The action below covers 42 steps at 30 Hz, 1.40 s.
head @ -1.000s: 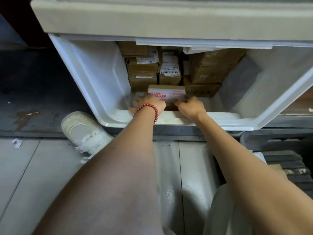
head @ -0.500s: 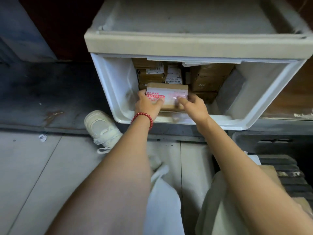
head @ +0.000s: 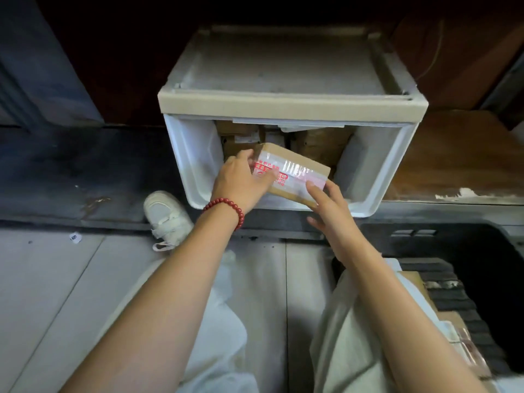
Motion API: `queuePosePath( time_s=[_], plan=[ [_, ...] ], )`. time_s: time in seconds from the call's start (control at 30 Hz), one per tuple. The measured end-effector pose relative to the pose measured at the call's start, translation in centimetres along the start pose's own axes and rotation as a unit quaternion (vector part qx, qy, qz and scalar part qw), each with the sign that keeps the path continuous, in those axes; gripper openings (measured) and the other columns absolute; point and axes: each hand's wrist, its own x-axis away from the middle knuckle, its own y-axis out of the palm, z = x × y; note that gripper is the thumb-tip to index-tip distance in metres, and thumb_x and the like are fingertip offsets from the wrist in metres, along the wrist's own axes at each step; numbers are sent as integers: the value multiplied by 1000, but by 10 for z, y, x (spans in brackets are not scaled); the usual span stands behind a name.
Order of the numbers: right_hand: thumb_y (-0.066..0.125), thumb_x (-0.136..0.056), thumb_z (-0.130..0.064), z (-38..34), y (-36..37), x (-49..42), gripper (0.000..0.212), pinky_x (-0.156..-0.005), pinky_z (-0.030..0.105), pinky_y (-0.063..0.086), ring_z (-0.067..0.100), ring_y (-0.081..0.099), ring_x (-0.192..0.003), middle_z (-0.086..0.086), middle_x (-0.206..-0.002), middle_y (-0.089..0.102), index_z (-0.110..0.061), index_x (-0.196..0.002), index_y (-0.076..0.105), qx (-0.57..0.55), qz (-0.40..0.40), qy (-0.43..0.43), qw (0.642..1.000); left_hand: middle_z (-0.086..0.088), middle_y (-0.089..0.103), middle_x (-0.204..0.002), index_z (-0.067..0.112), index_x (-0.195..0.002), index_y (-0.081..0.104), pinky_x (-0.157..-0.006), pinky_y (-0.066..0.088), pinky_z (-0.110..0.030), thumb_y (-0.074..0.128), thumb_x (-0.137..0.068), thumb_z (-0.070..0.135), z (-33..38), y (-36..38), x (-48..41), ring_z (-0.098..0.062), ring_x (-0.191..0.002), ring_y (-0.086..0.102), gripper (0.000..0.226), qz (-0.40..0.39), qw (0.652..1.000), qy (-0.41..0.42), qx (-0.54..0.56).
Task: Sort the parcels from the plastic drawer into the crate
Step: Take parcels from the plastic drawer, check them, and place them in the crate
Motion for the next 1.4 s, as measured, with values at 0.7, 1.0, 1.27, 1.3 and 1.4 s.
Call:
queuePosePath(
  time_s=[0.7,1.0,1.27,1.3,1.4],
  plan=[
    [23,-103,-47,-22,-18,23,48,-103,43,35,4,57,-113,-17,-109,70,-35,-95,69,-57,21,-43,997,8,66,-97,23,-108,59,-60,42,-21,47,-81,72,15,5,44,-8,-88,62,58,97,964,-122,217],
    [14,-103,-48,-19,-17,17,45,-111,42,22,7,49,-127,-19,-116,68,-41,-115,57,-25,-1,-76,997,3,58,-107,24,-116,54,-58,35,-19,43,-83,71,6,1,41,-12,-93,56,58,82,962,-126,228],
    [21,-102,-49,-16,-21,11,45,-105,41,29,9,52,-124,-16,-124,64,-36,-136,48,-63,-6,-58,996,5,62,-104,21,-108,48,-68,48,-24,59,-76,69,9,2,42,-8,-91,60,59,80,955,-125,258],
    [24,-102,-49,-16,-23,10,45,-104,40,32,7,54,-120,-15,-122,65,-34,-136,49,-78,-4,-54,996,5,60,-105,19,-109,48,-69,49,-24,62,-75,66,10,3,43,-8,-91,59,60,76,956,-123,255],
    [34,-102,-47,-14,-25,8,42,-97,30,44,6,57,-112,-13,-117,65,-28,-132,56,-81,5,-44,996,9,55,-108,19,-116,46,-65,43,-15,72,-73,55,12,11,44,-4,-92,56,62,74,963,-93,243]
  ],
)
